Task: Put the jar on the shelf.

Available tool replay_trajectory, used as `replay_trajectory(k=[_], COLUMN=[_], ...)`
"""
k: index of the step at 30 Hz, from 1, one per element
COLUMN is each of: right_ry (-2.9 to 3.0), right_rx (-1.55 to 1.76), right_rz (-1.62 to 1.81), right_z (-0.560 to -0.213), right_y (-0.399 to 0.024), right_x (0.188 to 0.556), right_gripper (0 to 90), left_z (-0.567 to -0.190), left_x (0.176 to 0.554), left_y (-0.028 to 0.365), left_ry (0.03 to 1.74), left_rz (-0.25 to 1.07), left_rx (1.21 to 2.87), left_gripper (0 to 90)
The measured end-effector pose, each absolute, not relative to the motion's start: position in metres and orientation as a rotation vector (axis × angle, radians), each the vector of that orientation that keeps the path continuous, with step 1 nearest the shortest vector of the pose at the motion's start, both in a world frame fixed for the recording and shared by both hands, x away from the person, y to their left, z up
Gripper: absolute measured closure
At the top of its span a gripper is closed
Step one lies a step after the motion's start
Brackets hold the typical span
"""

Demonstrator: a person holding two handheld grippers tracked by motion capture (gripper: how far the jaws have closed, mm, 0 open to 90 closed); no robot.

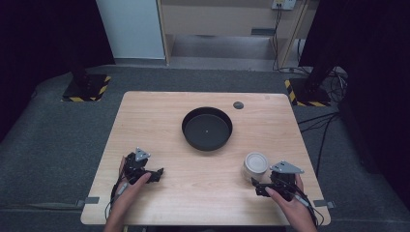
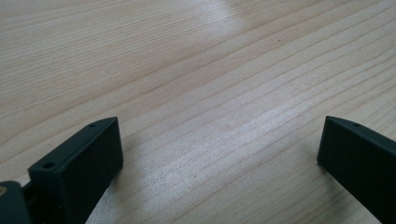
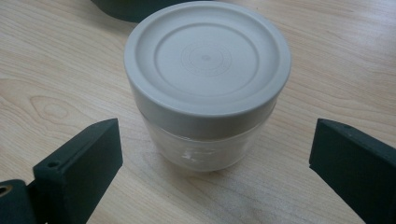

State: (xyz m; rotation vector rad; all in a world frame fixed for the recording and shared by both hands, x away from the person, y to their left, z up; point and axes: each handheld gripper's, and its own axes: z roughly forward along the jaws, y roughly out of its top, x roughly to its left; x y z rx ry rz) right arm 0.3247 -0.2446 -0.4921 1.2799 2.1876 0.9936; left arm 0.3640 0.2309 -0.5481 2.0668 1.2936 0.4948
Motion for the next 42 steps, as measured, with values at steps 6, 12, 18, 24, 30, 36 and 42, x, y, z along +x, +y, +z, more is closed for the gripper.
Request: replay_trajectory(k=[6,12,18,24,30,36,42], right_ry=[2.188,2.189,2.190,2.192,2.194,2.191,2.187], right_rx=[1.280,1.277,1.274,1.268,1.268,1.271,1.272], right_rz=[0.996,0.997,1.001,1.006,1.008,1.017,1.027], right_z=[-0.493,-0.493,-0.493,-0.492,-0.493,-0.495,-0.498], right_y=[-0.244,-0.241,-0.239,-0.237,-0.235,-0.232,-0.230], right_x=[0.327,0.329,0.330,0.332,0.334,0.336,0.340], right_gripper=[2.7,2.7,2.7,2.7,2.7,2.7,2.6], left_z=[-0.548,-0.548,-0.548,-0.548,-0.548,-0.548,-0.548], left_x=[0.364,0.364,0.364,0.364,0.364,0.364,0.364], left_y=[0.231,0.231,0.231,0.231,0.231,0.231,0.231], left_ry=[1.294,1.293,1.293,1.293,1.293,1.293,1.293], left_rz=[0.495,0.495,0.495,0.495,0.495,0.495,0.494], left_rx=[2.067,2.067,2.067,2.067,2.067,2.067,2.067], left_gripper=[0.0,0.0,0.0,0.0,0.0,0.0,0.0])
